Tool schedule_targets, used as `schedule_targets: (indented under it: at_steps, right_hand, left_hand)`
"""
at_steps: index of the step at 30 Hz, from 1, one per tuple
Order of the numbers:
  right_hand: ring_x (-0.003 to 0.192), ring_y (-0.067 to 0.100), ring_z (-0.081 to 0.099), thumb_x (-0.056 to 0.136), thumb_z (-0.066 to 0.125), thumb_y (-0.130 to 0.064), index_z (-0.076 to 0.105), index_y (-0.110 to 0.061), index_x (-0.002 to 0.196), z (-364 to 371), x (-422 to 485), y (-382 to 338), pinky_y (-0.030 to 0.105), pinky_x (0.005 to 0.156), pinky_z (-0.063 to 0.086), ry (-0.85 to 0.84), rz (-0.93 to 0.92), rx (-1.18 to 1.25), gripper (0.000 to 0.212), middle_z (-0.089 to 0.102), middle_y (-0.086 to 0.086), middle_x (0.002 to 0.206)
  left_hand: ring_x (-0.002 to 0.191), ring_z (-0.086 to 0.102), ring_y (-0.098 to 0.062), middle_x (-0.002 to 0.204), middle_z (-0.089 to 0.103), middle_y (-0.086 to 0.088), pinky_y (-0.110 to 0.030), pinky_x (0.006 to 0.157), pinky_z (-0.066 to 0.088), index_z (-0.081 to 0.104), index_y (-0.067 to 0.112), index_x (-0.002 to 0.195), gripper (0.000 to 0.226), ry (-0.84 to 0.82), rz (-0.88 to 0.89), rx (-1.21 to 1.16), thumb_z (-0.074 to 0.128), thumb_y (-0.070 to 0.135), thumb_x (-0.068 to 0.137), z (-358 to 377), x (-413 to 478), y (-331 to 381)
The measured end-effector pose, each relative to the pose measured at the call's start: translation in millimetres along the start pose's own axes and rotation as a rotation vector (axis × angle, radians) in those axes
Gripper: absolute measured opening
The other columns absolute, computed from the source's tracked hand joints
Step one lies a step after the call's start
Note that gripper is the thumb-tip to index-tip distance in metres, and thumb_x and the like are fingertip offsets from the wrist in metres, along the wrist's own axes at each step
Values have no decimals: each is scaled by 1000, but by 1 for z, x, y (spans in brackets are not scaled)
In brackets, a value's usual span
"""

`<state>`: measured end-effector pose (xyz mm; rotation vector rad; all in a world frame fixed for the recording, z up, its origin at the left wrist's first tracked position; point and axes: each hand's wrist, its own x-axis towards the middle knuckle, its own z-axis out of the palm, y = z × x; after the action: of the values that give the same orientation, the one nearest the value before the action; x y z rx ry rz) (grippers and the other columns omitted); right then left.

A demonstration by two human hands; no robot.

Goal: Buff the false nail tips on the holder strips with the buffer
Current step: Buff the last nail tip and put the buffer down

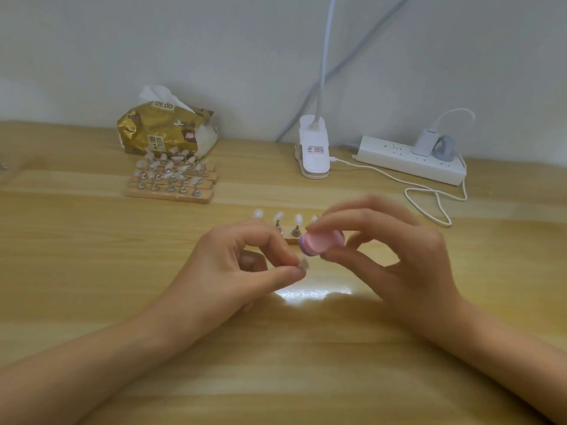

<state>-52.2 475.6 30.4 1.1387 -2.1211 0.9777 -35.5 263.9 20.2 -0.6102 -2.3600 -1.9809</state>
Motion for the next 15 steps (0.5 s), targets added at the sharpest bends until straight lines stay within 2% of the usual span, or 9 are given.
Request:
schedule_targets:
  at_steps: [2,5,9,13,15]
  right_hand:
    - [91,15,65,90,73,-16,76,-10,102,4,-1,-2,27,73,53,-40,-9,-16,13,69,4,99]
    - [89,10,62,91,71,-17,77,-13,103,8,-5,-7,23,83,48,-128,-140,-62,13,70,2,100]
    - [91,16,65,90,72,-12,74,-11,104,-2,0,-1,28,74,54,-18,-3,5,14,69,4,100]
    - [89,11,63,90,72,-16,76,-13,103,8,-4,-8,28,81,50,-113,-102,-33,13,69,0,101]
    - [92,12,65,90,73,-15,75,-13,104,5,-3,-6,28,77,53,-79,-66,6,15,69,1,101]
  left_hand:
    - [38,44,-9,68,60,11,-19,39,36,66,25,61,20,4,7,9,85,28,65,0,0,0]
    - [39,45,-9,72,61,10,-20,38,35,67,27,60,16,-4,3,-4,81,32,58,0,1,0]
    - [37,45,-10,74,64,8,-19,39,35,69,22,62,16,17,-3,12,83,26,66,0,1,-1]
    - [39,46,-11,74,62,10,-20,39,35,71,25,62,17,7,11,8,80,40,58,-1,1,-2]
    - [38,46,-11,75,62,9,-21,39,35,72,25,64,18,14,18,15,82,39,61,-1,0,-2]
